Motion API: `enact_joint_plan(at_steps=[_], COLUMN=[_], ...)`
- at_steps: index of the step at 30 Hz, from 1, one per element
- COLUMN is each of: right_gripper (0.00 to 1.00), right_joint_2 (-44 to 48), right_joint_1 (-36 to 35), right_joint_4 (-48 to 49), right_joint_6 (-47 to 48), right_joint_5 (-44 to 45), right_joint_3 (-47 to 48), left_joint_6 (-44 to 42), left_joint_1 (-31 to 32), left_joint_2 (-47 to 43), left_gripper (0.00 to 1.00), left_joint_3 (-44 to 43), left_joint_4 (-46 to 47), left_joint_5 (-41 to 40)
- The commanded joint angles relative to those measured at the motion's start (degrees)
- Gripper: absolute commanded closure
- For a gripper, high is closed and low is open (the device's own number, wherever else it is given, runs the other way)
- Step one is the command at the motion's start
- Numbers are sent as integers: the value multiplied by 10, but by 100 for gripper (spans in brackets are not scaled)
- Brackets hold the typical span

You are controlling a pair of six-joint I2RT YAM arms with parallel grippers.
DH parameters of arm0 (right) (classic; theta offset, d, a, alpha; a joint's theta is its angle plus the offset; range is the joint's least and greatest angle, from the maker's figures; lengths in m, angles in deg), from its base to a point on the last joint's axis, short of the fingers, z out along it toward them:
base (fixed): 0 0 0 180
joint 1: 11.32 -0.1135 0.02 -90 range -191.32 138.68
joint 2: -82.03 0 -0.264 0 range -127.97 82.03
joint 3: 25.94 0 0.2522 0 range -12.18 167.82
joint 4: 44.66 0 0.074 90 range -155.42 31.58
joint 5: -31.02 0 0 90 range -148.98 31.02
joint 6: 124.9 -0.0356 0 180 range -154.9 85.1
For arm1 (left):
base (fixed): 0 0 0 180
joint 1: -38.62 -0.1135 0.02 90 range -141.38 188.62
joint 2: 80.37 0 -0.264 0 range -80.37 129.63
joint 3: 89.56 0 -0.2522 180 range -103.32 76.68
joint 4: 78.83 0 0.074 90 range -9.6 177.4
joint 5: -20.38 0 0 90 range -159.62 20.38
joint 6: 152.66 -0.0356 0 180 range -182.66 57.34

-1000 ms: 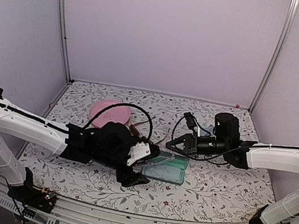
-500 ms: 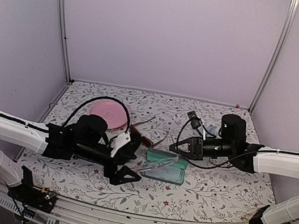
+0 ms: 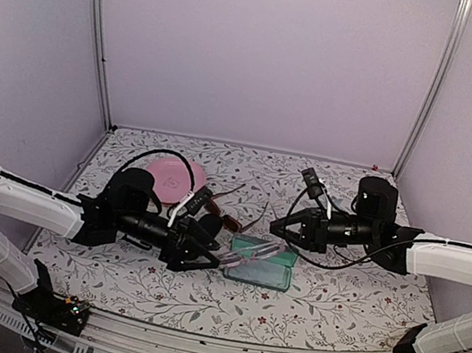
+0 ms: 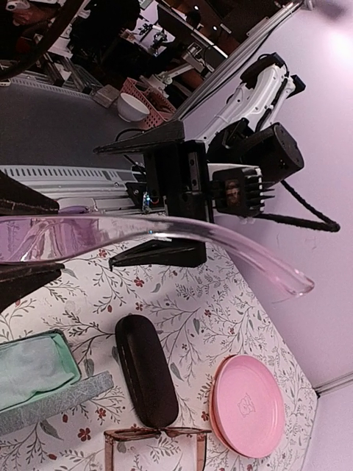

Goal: Organize the sunglasses
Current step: Fold the left temple of the sunglasses on the sunglasses, then pass from the right arm to the left

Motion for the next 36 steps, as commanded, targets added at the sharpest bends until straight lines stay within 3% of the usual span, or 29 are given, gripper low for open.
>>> enact_joint_plan(at_steps=[1, 7, 17, 36], right_gripper=[100, 100, 100, 100], right_joint_2=[15, 17, 19, 21], right_joint_1=[-6, -8, -9, -14], right_joint_4=[43, 61, 104, 119], right_joint_6=[-10, -30, -59, -72], right_joint_5=[-13, -9, 9, 18], right_joint_3=[6, 4, -19, -42], left_joint_6=[41, 49, 55, 48], left_joint_1=[-7, -8, -7, -7], left_joint_2=[28, 42, 52, 50], left_gripper=[1, 2, 31, 64], left_joint_3=[-9, -14, -12, -15], left_joint_4=[63, 82, 99, 90], left_joint_5=[52, 57, 56, 46])
